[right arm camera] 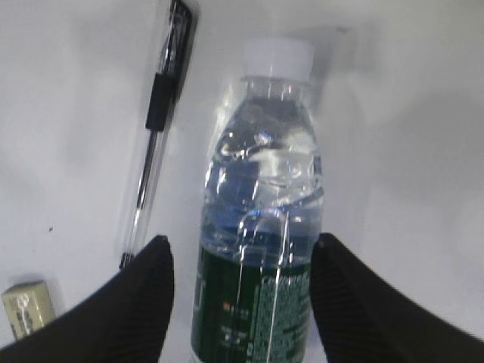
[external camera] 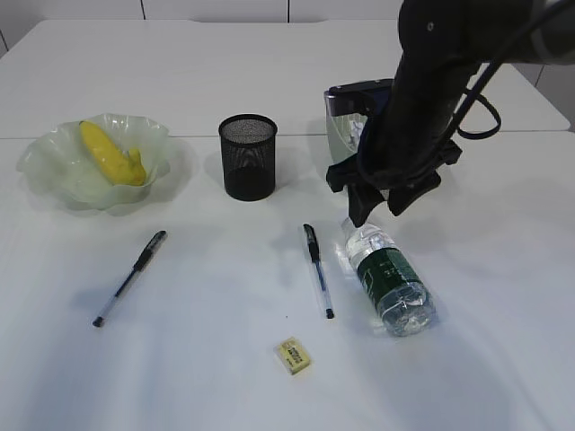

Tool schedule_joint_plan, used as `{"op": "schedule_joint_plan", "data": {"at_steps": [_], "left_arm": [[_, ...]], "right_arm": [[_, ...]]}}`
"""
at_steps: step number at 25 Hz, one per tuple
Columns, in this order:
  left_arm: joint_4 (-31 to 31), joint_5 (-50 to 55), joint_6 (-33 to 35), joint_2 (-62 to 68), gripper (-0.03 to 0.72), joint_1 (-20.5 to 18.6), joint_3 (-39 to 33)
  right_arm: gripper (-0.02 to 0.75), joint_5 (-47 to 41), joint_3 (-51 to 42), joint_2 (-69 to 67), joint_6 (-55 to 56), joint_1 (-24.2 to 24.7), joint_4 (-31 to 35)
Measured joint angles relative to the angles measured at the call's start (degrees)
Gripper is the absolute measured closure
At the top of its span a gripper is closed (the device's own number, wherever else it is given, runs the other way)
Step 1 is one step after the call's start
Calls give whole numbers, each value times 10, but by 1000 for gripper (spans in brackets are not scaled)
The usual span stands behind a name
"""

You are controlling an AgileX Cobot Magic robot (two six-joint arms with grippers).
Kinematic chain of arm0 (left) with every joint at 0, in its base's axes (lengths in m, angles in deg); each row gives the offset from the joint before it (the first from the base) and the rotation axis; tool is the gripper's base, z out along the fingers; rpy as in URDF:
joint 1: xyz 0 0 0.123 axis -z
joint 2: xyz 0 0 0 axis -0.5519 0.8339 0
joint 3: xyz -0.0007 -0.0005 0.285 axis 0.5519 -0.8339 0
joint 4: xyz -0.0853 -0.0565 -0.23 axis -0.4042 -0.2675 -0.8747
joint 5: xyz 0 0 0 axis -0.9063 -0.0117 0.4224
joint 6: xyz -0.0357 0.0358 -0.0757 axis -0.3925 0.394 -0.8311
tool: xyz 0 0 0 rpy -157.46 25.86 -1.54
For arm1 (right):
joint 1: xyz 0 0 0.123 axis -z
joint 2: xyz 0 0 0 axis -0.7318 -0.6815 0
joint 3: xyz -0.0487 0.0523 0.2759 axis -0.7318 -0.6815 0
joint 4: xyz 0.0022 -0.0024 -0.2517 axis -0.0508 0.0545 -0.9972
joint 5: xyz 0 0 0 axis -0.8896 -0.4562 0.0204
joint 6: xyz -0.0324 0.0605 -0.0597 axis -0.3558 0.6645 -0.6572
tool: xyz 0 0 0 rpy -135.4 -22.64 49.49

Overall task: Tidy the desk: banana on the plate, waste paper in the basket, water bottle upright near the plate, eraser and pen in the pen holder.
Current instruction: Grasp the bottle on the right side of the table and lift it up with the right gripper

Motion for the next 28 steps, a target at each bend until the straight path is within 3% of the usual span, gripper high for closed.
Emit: {"op": "schedule_joint_plan", "data": {"at_steps": [9, 28], "left_arm": [[-1, 0, 0, 0, 359, 0, 0], [-1, -4, 0, 0, 360, 0, 0]], "right_arm": [[203, -32, 101, -85, 5, 0, -2], [195, -38, 118, -142, 10, 0, 0]]}}
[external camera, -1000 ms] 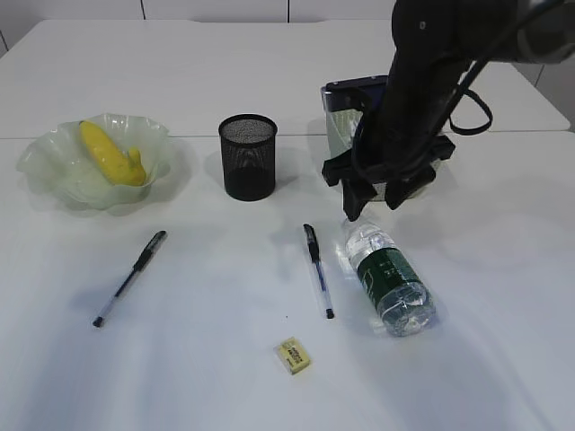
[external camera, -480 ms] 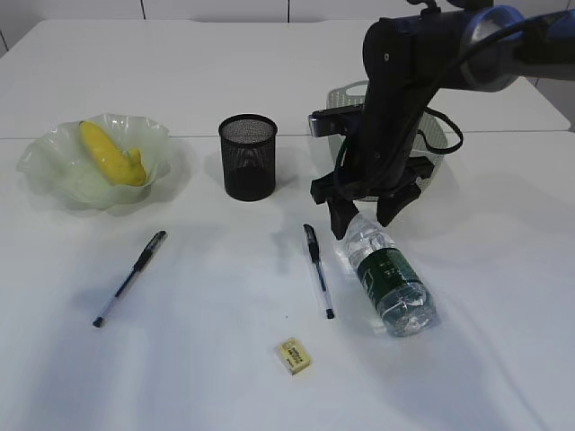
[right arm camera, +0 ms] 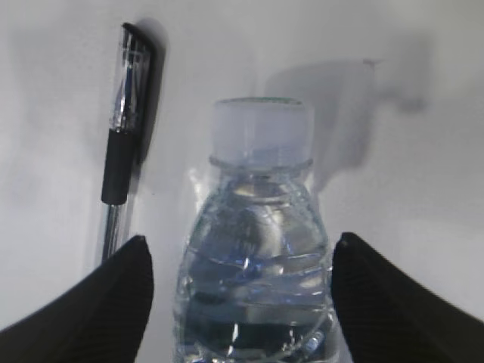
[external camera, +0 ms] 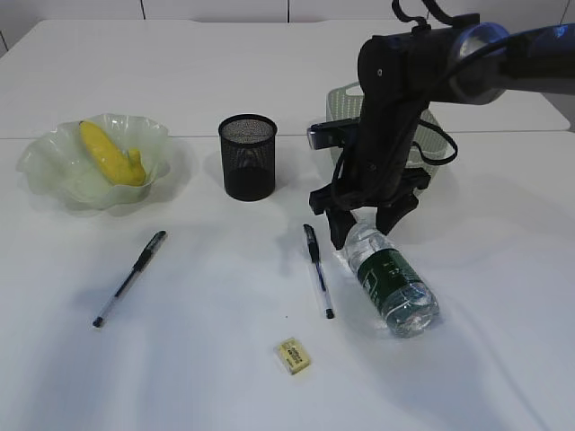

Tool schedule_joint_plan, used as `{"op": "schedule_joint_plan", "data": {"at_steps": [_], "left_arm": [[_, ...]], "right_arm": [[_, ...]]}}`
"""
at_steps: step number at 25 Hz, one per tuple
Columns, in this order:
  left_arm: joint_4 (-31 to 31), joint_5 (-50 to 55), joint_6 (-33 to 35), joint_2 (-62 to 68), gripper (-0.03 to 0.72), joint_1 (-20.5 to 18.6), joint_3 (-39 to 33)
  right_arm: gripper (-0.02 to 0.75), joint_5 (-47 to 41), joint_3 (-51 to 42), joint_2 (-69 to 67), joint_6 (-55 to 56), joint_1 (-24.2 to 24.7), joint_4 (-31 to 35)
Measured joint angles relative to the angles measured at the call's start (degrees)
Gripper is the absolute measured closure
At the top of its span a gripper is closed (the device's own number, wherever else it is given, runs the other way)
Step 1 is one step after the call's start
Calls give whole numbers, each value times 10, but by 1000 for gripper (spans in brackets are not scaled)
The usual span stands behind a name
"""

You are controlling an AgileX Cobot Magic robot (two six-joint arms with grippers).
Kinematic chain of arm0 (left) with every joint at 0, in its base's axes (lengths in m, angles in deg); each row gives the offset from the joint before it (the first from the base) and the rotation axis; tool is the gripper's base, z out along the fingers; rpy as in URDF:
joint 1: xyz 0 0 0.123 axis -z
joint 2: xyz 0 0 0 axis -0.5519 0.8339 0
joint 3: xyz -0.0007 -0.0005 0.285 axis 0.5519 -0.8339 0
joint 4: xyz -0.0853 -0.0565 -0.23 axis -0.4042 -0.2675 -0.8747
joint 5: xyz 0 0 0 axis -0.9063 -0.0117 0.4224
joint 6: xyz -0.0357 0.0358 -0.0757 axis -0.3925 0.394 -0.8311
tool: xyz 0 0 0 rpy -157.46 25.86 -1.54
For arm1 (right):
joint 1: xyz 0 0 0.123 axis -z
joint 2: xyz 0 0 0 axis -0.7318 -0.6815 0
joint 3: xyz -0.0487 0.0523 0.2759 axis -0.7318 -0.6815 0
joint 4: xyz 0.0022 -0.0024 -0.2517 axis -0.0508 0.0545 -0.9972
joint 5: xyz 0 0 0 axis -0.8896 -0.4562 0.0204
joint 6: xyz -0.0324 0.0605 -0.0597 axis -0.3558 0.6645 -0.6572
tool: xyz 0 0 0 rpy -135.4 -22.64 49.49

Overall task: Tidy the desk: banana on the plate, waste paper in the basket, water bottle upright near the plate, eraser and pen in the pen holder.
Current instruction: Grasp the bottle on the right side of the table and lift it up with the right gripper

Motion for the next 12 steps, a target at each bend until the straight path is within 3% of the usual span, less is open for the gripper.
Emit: {"op": "schedule_joint_plan", "data": {"at_steps": [12], "left_arm": [[-1, -1, 0, 0, 360, 0, 0]], "right_arm": [[194, 0, 0, -19, 3, 0, 2]]}}
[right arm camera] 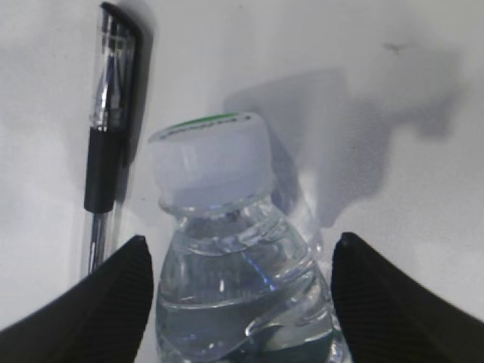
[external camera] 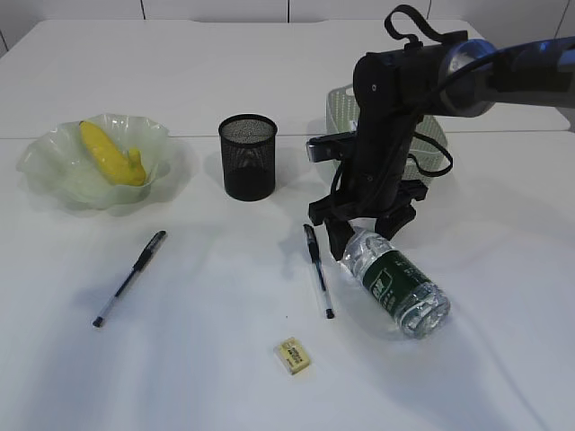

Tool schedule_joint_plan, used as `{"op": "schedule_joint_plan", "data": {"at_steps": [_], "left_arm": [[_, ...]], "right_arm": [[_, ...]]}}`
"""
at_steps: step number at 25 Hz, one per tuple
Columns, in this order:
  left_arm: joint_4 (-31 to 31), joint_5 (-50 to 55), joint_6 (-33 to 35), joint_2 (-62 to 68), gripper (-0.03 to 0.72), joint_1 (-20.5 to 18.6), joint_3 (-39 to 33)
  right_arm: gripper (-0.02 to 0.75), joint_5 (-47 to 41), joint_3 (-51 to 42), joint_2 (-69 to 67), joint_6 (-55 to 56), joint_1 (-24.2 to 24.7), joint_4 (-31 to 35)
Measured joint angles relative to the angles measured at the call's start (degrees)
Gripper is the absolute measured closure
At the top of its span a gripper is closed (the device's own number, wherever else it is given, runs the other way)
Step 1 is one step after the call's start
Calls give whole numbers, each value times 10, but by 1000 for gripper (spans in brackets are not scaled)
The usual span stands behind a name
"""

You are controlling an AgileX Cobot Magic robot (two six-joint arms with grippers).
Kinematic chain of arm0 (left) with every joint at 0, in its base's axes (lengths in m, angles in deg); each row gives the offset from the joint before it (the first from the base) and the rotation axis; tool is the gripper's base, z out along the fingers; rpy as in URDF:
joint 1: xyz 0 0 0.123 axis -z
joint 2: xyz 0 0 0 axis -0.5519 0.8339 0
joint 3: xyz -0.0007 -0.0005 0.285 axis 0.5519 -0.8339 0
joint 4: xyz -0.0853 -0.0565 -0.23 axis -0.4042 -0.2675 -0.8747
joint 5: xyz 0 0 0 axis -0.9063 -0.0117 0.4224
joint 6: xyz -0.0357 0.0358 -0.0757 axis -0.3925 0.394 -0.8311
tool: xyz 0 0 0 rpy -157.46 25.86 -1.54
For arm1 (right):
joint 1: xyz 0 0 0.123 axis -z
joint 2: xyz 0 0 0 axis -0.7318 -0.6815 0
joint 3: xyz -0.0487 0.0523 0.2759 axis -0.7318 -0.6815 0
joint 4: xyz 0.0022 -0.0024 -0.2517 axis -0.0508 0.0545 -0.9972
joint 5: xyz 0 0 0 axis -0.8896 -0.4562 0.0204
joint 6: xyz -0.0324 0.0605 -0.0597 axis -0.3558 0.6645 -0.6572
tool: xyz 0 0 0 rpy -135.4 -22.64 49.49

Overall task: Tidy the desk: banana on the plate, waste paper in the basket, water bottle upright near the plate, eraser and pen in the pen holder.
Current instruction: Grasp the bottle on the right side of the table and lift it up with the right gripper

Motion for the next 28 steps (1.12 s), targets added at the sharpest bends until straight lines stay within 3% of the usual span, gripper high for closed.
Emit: {"op": "schedule_joint_plan", "data": {"at_steps": [5, 15, 28], "left_arm": [[0, 0, 0, 0, 360, 0, 0], [0, -1, 0, 0, 360, 0, 0], [0, -3, 0, 0, 360, 0, 0]], "right_arm": [[209, 0, 0, 0, 0, 0, 0], [400, -1, 1, 0, 0, 0, 0], [423, -23, 1, 1, -7, 0, 5]]}}
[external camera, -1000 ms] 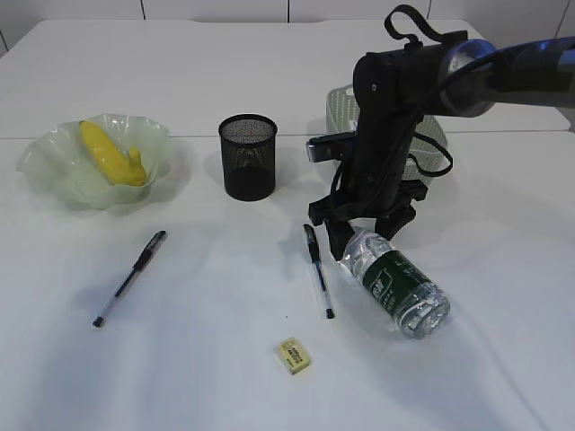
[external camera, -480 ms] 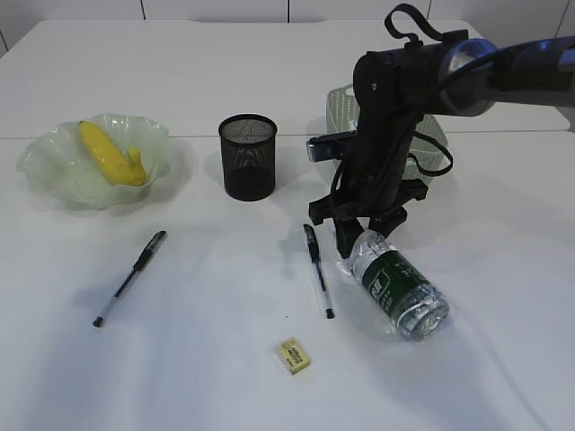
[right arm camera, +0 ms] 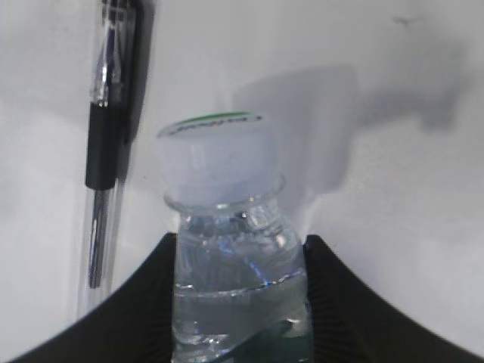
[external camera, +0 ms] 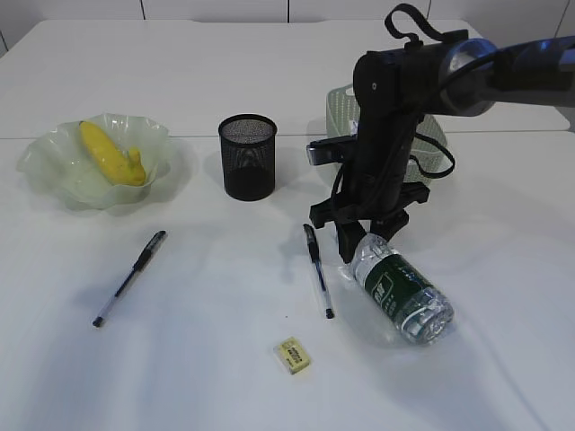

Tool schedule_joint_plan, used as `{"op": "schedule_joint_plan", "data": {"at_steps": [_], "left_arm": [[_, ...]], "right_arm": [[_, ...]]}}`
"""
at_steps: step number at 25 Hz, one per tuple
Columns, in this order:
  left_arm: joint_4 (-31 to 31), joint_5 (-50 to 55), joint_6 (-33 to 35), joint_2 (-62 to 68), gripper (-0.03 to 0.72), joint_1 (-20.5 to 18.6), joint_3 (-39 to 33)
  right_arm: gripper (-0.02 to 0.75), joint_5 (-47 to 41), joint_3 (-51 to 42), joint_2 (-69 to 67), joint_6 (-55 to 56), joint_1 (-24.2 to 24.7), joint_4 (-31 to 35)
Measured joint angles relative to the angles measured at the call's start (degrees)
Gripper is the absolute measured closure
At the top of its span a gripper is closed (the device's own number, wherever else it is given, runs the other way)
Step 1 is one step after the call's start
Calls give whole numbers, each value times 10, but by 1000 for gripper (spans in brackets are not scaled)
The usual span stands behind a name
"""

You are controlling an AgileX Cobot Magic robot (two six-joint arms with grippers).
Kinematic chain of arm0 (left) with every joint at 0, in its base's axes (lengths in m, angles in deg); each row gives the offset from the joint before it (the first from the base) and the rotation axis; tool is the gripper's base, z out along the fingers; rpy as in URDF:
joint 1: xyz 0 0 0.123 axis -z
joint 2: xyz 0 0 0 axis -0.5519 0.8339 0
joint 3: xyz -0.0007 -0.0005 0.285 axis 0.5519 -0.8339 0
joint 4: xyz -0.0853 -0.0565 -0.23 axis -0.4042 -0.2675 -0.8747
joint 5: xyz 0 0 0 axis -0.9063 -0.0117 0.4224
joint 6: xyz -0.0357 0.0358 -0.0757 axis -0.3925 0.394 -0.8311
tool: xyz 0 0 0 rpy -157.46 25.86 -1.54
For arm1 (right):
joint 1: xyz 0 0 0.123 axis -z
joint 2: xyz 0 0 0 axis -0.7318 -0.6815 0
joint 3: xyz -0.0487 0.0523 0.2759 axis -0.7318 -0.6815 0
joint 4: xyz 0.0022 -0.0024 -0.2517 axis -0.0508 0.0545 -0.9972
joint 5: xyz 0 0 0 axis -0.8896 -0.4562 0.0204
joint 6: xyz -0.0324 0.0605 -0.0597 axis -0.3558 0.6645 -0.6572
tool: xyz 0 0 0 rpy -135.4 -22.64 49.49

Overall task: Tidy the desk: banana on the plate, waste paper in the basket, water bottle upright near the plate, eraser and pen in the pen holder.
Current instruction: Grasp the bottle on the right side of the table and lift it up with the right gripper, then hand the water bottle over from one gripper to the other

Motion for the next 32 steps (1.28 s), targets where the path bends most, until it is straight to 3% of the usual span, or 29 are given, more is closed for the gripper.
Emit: {"op": "schedule_joint_plan", "data": {"at_steps": [19, 26, 32], "left_arm": [[-21, -1, 21, 0, 360, 0, 0], [-141, -8, 135, 0, 360, 0, 0], [-303, -9, 285, 0, 360, 0, 0]], "right_arm": [[423, -21, 5, 140, -44, 0, 22], [423, -32, 5, 228, -68, 0, 60], [423, -43, 5, 292, -73, 0, 78]]}}
